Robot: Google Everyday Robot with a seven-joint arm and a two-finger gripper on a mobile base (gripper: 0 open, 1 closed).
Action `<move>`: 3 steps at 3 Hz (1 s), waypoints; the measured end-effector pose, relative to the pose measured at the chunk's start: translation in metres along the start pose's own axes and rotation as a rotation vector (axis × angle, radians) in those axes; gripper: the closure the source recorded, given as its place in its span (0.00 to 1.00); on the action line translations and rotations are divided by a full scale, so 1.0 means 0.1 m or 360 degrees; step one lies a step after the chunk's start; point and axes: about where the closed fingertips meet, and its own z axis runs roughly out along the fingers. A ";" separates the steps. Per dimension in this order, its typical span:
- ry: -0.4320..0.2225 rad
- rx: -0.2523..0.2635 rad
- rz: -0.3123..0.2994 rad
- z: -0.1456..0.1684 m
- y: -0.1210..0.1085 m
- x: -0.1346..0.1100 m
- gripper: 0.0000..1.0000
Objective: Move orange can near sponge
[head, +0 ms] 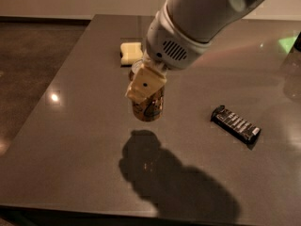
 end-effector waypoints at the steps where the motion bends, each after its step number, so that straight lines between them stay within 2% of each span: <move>1: -0.0022 0.0053 0.0096 0.11 -0.24 -0.11 1.00; 3: -0.0038 0.0157 0.0255 0.36 -0.71 -0.23 1.00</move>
Offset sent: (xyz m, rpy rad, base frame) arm 0.1000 0.0197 -0.0131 0.0634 -0.0089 -0.2101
